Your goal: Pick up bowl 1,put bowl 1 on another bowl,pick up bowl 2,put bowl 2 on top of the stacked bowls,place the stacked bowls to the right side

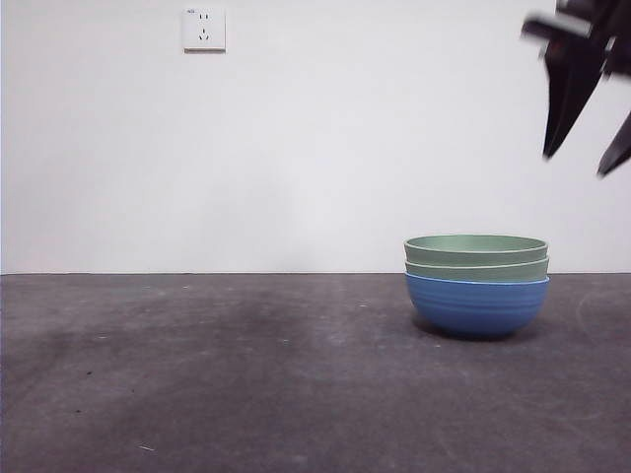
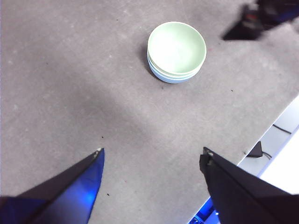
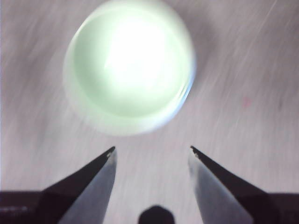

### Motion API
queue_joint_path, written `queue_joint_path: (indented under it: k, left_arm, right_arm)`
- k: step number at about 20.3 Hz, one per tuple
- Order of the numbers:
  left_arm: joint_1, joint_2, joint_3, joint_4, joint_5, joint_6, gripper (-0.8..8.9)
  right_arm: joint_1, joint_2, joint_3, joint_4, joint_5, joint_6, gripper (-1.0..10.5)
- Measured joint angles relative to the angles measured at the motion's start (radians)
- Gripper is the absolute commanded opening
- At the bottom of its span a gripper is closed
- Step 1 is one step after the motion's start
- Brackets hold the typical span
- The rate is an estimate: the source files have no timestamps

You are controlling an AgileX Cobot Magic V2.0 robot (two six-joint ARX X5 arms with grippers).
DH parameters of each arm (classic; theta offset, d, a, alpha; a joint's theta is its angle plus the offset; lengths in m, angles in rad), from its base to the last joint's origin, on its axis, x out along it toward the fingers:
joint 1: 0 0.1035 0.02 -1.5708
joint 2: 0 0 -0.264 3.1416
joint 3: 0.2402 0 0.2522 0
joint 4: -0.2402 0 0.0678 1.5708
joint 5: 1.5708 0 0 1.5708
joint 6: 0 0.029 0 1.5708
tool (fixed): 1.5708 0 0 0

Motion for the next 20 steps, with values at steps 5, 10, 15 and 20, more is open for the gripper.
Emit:
queue_joint_path:
  k: [5,10,15,20]
  left_arm:
    - [0.000,0.000,0.000,0.000,0.000,0.009,3.44]
    - [0.000,0.000,0.000,0.000,0.000,0.010,-0.14]
    - [0.000,0.000,0.000,0.000,0.001,0.024,-0.06]
    - [0.000,0.000,0.000,0.000,0.001,0.024,-0.04]
  right_arm:
    - [0.116,-0.235,0.000,-0.206,0.000,-0.038,2.4]
    - [0.176,-0.355,0.000,-0.278,0.000,-0.043,-0.1]
    - [0.183,-0.383,0.000,-0.297,0.000,-0.054,-0.1]
    - [0.183,-0.382,0.000,-0.297,0.000,-0.056,0.0]
